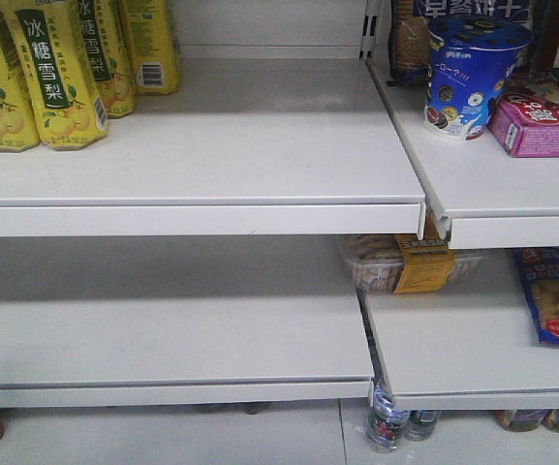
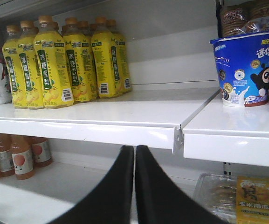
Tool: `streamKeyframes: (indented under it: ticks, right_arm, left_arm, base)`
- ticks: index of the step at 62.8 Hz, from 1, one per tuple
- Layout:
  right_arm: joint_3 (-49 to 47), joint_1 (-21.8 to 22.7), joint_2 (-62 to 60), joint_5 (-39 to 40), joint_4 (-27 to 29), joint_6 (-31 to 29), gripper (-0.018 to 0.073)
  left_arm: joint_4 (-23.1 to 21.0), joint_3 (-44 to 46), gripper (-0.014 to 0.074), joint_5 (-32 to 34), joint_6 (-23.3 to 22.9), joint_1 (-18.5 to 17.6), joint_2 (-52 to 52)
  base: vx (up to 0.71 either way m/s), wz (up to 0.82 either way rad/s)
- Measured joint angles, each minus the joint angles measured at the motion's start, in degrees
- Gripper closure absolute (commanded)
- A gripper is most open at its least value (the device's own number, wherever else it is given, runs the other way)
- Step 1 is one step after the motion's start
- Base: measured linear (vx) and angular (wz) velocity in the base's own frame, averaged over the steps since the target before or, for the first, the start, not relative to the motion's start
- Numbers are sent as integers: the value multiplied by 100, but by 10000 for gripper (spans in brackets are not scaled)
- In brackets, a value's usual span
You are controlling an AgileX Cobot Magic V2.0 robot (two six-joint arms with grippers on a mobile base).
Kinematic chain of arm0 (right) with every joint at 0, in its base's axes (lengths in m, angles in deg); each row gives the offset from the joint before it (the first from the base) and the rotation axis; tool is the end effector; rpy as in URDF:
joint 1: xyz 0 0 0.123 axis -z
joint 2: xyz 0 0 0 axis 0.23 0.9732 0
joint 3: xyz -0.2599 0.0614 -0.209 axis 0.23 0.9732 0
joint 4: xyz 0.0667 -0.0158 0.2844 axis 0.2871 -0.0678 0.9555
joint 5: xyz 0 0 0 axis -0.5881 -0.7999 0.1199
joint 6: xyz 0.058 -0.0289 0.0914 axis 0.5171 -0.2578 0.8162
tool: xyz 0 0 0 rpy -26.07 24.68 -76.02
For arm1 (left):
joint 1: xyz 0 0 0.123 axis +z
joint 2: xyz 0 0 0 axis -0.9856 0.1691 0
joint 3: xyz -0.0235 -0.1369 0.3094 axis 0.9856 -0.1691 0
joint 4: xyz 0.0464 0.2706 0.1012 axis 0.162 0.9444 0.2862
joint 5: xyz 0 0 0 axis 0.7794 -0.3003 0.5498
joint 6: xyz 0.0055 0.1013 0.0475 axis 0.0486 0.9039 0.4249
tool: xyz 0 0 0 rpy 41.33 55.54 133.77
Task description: Place coke in basket with both arms
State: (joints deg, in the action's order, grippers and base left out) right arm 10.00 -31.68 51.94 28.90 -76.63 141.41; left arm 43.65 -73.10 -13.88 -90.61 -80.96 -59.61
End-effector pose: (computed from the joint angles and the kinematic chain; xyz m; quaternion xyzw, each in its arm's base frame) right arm 0.0539 0.0378 0.2951 -0.1181 0.6391 0.2325 0.7235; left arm 0.0654 0.0003 0.1936 -0.1231 0.6974 -0.1251 0.6949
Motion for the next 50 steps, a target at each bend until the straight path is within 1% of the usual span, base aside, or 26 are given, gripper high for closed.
streamKeyframes:
  ticks: [7, 12, 25, 35, 50]
  right_arm:
    - [0, 0, 0, 0, 0, 0, 564]
    - [0, 0, 0, 0, 0, 0, 564]
    - [0, 0, 0, 0, 0, 0, 564]
    - [0, 0, 0, 0, 0, 0, 564]
    - [0, 0, 0, 0, 0, 0, 564]
  left_arm:
    - [-5, 0, 603, 0, 0, 183, 0]
    - [7, 0, 603, 0, 13, 237, 0]
    - [7, 0, 603, 20, 388, 241, 0]
    - [2, 0, 603, 219, 637, 241, 0]
    - [2, 0, 603, 381, 692, 241, 0]
  base:
    - [0, 0]
    - [0, 0]
    - [0, 0]
    - [0, 0]
    - [0, 0]
